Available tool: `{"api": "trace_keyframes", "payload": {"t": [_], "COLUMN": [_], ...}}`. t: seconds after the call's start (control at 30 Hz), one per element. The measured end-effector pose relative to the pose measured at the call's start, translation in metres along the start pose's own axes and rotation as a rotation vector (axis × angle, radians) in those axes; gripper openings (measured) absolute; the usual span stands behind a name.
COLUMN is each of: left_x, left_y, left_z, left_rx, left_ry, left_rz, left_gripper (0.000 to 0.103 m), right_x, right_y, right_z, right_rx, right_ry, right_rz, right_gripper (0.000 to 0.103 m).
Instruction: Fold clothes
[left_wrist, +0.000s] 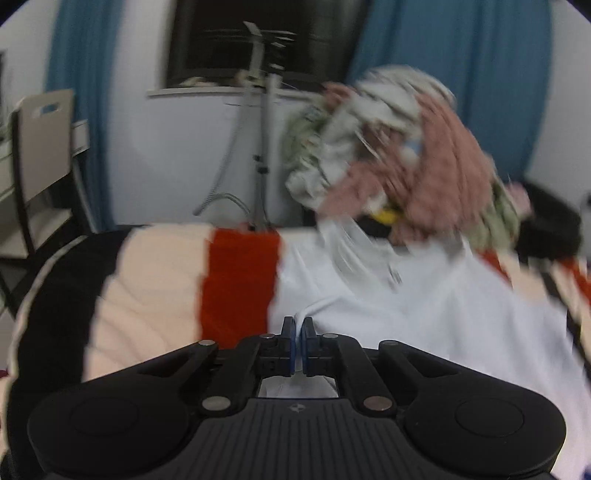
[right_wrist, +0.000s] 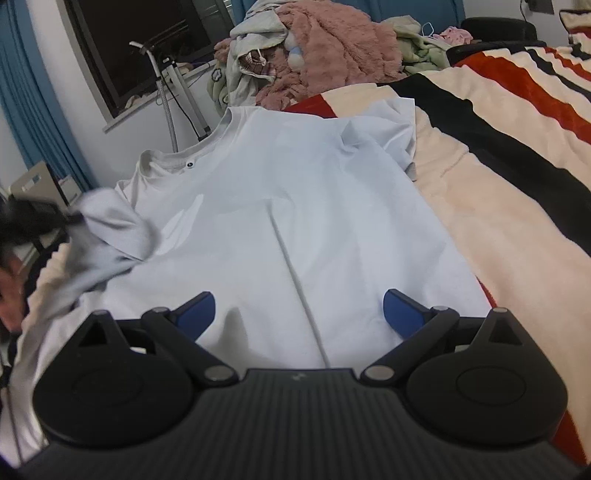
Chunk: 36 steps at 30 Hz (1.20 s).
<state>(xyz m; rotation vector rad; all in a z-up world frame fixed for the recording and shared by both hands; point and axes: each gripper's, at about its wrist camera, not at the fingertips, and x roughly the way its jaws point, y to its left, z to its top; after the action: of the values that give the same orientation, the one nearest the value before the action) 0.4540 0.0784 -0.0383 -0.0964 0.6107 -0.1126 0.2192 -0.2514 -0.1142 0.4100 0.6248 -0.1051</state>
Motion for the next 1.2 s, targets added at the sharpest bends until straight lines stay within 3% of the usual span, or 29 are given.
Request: {"api": "trace_keyframes", "payload": {"t": [0.07,0.17,0.27,0.37,0.47,0.57,0.73,0.8,0.87,0.9,1.03,1.1,1.17,1.2], "left_x": [-0.007,-0.008,0.002,-0.002,-0.017,-0.038,-0.059,-0.056,-0.048,-0.041,-0.015,-0.012,-0.016,-0.016], "left_y": [0.023,0.061,0.106,0.141,0.162,0.167,0.130,0.105,0.084,0.075,0.044,0.044,0.060,0.069], "left_z": [0.020,0.040,0.037,0.021,0.006,-0.003,-0.013,-0.017,-0.022,-0.026,-0.047,-0.051,-0.047,-0.043], "left_rx": [-0.050,-0.088,-0.149,-0.215,-0.270,-0.252,-0.064,0.014,0.057,0.076,0.159,0.141,0.012,-0.051], "left_ry": [-0.025,-0.051,-0.026,-0.017,-0.028,-0.050,-0.053,-0.035,-0.018,-0.001,0.077,0.067,0.056,0.056], "left_rz": [0.058,0.229,0.396,0.437,0.426,0.323,0.112,0.065,0.035,0.039,0.100,0.106,0.090,0.086], "left_gripper": [0.003,0.003,0.004,0.008,0.016,0.024,0.043,0.048,0.064,0.065,0.058,0.044,0.011,0.010], "right_x": [0.000,0.002,0.003,0.003,0.002,0.001,-0.001,-0.001,-0.001,-0.001,0.001,0.002,0.002,0.002], "right_y": [0.002,0.004,0.006,0.006,0.007,0.007,0.008,0.008,0.008,0.008,0.009,0.010,0.010,0.010], "right_z": [-0.001,-0.001,-0.001,-0.002,-0.002,-0.002,-0.002,-0.002,-0.002,-0.002,-0.002,-0.002,-0.002,-0.002], "right_rx": [-0.006,-0.021,-0.031,-0.037,-0.033,-0.030,-0.031,-0.033,-0.038,-0.041,-0.050,-0.058,-0.062,-0.063], "right_ry": [-0.001,-0.003,-0.005,-0.005,-0.006,-0.006,-0.005,-0.004,-0.003,-0.003,0.001,0.002,0.001,0.001], "right_rz": [-0.005,-0.013,-0.016,-0.016,-0.014,-0.010,-0.002,-0.001,-0.003,-0.004,-0.006,-0.008,-0.008,-0.008], "right_gripper": [0.099,0.099,0.099,0.100,0.099,0.099,0.099,0.099,0.099,0.099,0.099,0.099,0.099,0.099]}}
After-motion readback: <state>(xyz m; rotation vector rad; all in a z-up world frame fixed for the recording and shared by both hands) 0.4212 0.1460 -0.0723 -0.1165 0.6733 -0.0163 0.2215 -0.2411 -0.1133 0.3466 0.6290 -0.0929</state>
